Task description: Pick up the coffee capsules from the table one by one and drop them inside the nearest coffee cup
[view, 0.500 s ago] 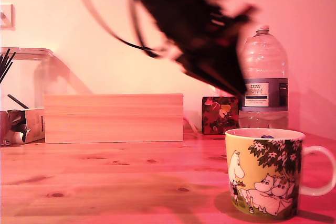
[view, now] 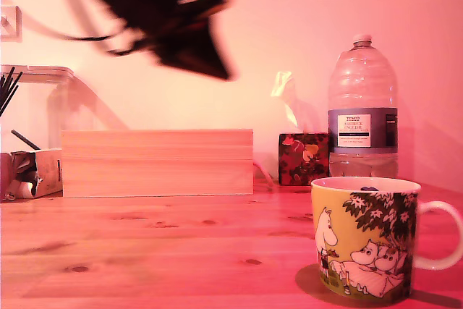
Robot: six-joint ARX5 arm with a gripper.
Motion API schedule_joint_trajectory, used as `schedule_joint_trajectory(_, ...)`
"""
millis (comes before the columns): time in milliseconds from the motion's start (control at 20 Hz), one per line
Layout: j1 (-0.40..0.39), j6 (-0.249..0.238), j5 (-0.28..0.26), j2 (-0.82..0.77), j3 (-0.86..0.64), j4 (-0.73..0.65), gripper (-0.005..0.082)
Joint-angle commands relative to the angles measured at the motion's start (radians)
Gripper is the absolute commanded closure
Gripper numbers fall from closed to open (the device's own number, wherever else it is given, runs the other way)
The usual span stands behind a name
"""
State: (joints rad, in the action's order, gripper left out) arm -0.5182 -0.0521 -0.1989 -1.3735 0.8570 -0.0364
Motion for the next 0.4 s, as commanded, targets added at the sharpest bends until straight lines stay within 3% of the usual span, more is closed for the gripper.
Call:
schedule_joint_trajectory(0, 0.034, 0.027, 0.002, 0.037, -0.05, -0.017, 0.0788)
schedule_joint_trajectory(350, 0.183, 0.056, 0.001, 0.134, -0.116, -0.008, 0.0788)
